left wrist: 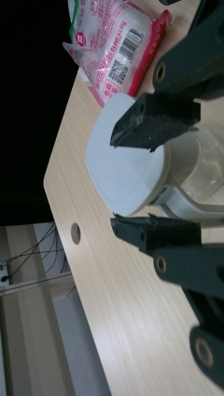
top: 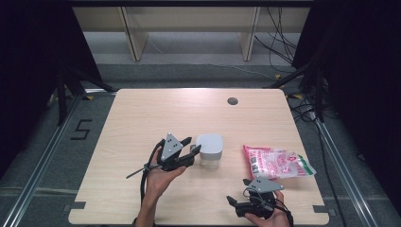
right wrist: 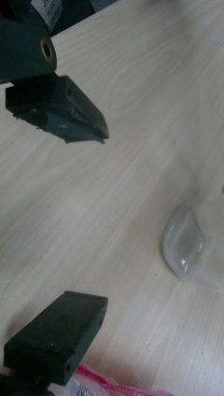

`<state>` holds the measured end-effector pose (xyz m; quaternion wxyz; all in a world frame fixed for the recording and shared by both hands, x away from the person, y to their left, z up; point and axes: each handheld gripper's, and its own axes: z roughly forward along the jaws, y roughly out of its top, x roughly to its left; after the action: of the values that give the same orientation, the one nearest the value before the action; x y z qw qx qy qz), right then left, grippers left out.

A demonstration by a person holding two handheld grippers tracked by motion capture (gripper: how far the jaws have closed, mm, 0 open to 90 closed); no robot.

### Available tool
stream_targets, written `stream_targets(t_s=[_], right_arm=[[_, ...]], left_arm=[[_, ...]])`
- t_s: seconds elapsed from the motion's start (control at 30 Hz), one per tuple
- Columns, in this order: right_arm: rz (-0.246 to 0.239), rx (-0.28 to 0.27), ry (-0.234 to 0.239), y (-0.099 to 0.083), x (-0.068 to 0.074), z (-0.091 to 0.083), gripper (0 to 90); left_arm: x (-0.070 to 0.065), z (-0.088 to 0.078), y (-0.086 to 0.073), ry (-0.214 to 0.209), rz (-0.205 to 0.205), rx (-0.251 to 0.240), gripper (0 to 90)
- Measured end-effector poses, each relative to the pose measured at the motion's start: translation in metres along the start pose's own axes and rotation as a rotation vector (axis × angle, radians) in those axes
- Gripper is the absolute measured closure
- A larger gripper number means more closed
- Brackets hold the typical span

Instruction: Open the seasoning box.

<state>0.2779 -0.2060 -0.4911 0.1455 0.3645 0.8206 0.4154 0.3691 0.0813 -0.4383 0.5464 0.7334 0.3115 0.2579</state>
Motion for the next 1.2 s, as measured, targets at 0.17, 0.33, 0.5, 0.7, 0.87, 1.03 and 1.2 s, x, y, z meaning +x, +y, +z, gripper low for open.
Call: stream_targets(t_s=[0.17, 0.33, 0.5, 0.7, 0.87, 1.03, 1.2], right_arm=[[-0.006, -0.008, -0.012, 0.000, -0.001, 0.000, 17.0], [-0.005, -0.007, -0.008, 0.000, 0.000, 0.000, 16.9], [0.004, -0.002, 0.000, 0.000, -0.001, 0.000, 16.9], [0.012, 0.000, -0.012, 0.000, 0.000, -0.001, 17.0], [0.032, -0.004, -0.012, 0.001, 0.001, -0.001, 17.9], [0.004, -0.022, -0.027, 0.004, -0.003, -0.001, 19.3], [-0.024, -0.058, -0.051, 0.009, -0.009, 0.001, 24.0]], left_arm=[[0.004, 0.006, 0.007, 0.009, 0.025, -0.027, 75.3], [0.005, 0.014, 0.011, 0.010, 0.047, 0.008, 81.0], [0.004, 0.016, 0.008, 0.010, 0.058, 0.030, 85.4], [0.007, 0.020, 0.001, 0.022, 0.060, 0.047, 89.0], [0.008, 0.022, -0.002, 0.015, 0.042, 0.042, 89.0], [0.009, 0.021, -0.003, 0.013, 0.045, 0.045, 88.9], [0.009, 0.020, -0.005, 0.016, 0.038, 0.034, 88.7]])
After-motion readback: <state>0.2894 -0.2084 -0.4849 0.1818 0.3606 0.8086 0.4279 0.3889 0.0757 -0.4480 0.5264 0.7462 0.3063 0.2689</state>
